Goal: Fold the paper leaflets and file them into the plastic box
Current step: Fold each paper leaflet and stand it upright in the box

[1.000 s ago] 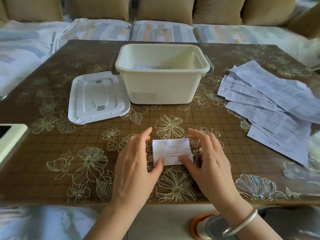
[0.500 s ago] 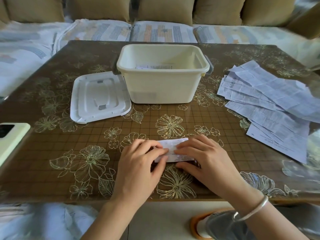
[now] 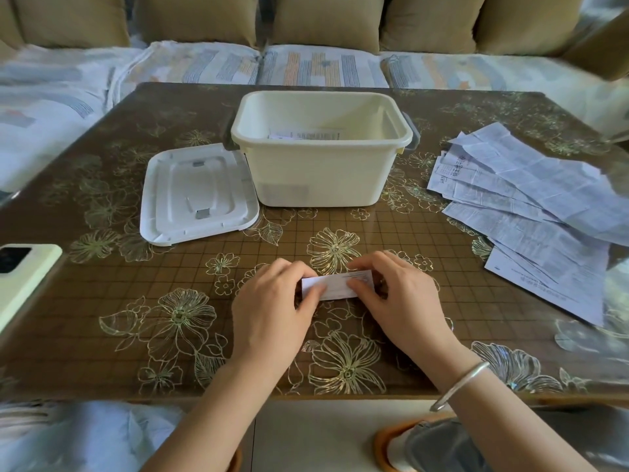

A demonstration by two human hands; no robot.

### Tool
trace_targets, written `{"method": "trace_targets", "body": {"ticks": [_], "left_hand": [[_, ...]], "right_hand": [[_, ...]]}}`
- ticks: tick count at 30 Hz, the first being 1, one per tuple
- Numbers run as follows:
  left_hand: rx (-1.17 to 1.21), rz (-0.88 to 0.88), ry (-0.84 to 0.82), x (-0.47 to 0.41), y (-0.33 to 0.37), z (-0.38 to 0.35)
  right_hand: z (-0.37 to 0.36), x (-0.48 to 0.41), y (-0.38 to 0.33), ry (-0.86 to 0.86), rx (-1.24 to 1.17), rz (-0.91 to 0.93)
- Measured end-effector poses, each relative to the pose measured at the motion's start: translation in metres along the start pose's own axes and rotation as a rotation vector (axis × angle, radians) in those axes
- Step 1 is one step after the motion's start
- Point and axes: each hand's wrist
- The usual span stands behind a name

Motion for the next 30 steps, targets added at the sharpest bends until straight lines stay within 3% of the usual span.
{"method": "trace_targets", "body": {"ticks": [10,16,19,24,30], "left_hand": [[-0.118,0.015,-0.053,-0.003,0.003,-0.001],[-0.122,-0.066,0.002,-0.004,0.011,-0.001],[-0.152,-0.1,0.018,-0.002,0.01,-0.007],[0.072,-0.061,-0.015,-0.005,-0.003,-0.012],[0.141,-0.084,-0.038,-0.005,-0.003,-0.01]], "right_hand": [[0.002,-0.001,-0.007,-0.064,0.13,-0.044],[0.027,-0.025,-0.012,-0.359,0.036,-0.205],[0.034,-0.037,-0.019,-0.508,0.101,-0.244],[0.043,-0.051,-0.025,-0.682,0.155,-0.248],[0.039,-0.048,-0.021,-0.632,0.141,-0.231]]}}
Point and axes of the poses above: each hand's wrist, its own x-axis away from the middle knuckle, its own z-axis out of the back of the hand, y = z × x, and after that the axes turned 11 degrees about -y, right-handed
